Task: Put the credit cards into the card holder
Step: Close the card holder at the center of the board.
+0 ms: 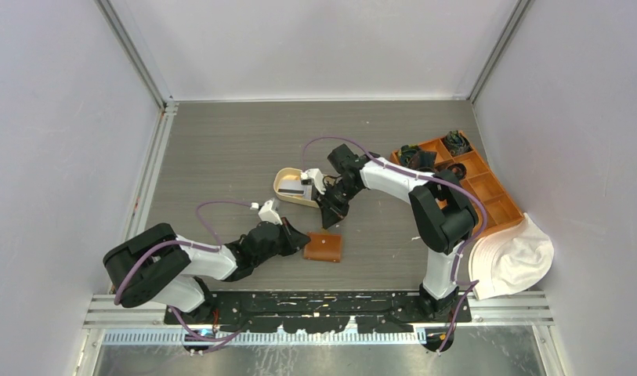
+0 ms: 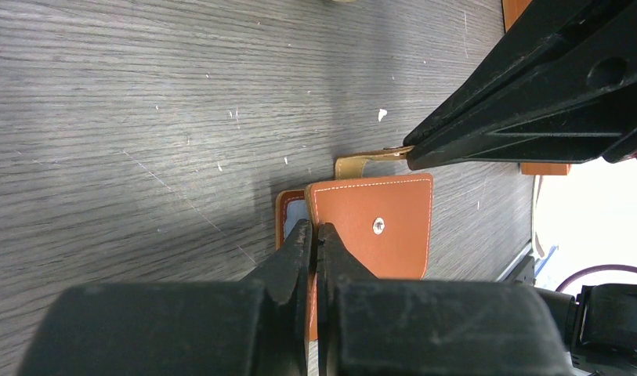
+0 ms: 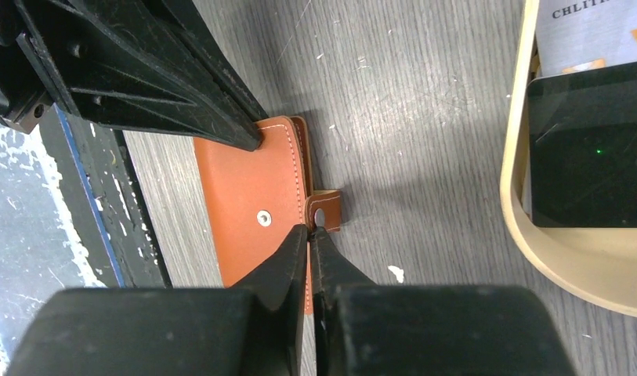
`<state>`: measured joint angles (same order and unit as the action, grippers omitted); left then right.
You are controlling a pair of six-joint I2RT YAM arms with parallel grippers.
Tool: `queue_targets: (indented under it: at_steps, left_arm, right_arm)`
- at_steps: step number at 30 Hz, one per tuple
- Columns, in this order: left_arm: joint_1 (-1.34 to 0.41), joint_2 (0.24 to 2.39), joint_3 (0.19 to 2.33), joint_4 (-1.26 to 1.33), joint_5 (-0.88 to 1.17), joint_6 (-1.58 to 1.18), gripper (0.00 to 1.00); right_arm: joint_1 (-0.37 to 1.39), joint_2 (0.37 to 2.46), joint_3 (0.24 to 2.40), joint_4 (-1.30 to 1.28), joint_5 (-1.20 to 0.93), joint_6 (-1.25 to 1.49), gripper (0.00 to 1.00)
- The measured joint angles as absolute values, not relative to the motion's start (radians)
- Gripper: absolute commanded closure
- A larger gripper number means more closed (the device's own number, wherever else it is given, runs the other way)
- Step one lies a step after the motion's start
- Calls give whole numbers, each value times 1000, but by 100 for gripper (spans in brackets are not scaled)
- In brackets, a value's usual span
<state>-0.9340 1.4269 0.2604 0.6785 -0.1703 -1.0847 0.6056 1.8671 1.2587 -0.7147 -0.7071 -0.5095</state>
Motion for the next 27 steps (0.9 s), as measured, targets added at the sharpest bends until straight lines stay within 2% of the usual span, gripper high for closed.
queue_targets:
  at_steps: [2,7,8,11,15,19,24,27]
  left_arm:
    - [-934,1427,260,678,-170,-1084,100]
    - [-934,1427,260,678,-170,-1084,100]
    - [-934,1427,260,678,-170,-1084,100]
    - [-934,1427,260,678,-170,-1084,100]
    - [-934,1427,260,678,-170,-1084,100]
    - [-934,1427,260,678,-169,-1084,100]
    - [-934,1427,260,678,-167,-1084,100]
    - [-934,1427,260,678,-167,-1084,100]
  right_arm:
    - [606,1867,1259,-709,-705,-505,98]
    - [606,1867,1259,-700,-698,-496,99]
    - [606,1867,1259,-699,-697,-496,98]
    - [606,1867,1259,-694,-690,-493,82]
    - [606,1867,1258,-674,-677,-484,77]
    - [606,1867,1251,-643,-670,-470,78]
    - [606,1867,1245,-636,-670,-464,90]
    - [606,1867,1245,-637,-670,-464,88]
